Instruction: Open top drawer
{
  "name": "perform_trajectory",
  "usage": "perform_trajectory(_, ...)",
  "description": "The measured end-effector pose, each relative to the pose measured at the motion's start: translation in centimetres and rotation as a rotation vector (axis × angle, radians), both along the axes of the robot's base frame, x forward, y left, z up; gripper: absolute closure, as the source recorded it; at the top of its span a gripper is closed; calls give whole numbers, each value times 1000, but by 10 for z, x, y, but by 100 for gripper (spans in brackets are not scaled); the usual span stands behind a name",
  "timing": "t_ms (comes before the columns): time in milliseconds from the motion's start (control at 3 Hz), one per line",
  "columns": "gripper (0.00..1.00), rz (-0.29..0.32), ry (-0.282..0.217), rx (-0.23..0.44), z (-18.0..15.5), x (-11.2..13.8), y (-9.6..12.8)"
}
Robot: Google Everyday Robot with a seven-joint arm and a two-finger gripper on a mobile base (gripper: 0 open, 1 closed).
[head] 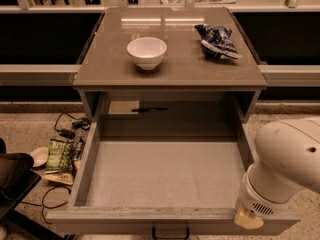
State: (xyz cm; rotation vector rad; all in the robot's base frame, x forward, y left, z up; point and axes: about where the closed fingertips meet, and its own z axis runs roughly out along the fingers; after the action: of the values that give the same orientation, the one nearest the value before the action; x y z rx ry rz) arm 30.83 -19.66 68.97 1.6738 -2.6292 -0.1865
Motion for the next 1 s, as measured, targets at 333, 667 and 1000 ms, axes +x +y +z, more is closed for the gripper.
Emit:
perform_trajectory(333,12,0,-2,-2,1,0,0)
perform_trajectory(667,0,0,-4,-4,2,-1,0)
perform_trajectory(1000,0,2,-12,-12,7,2,-2)
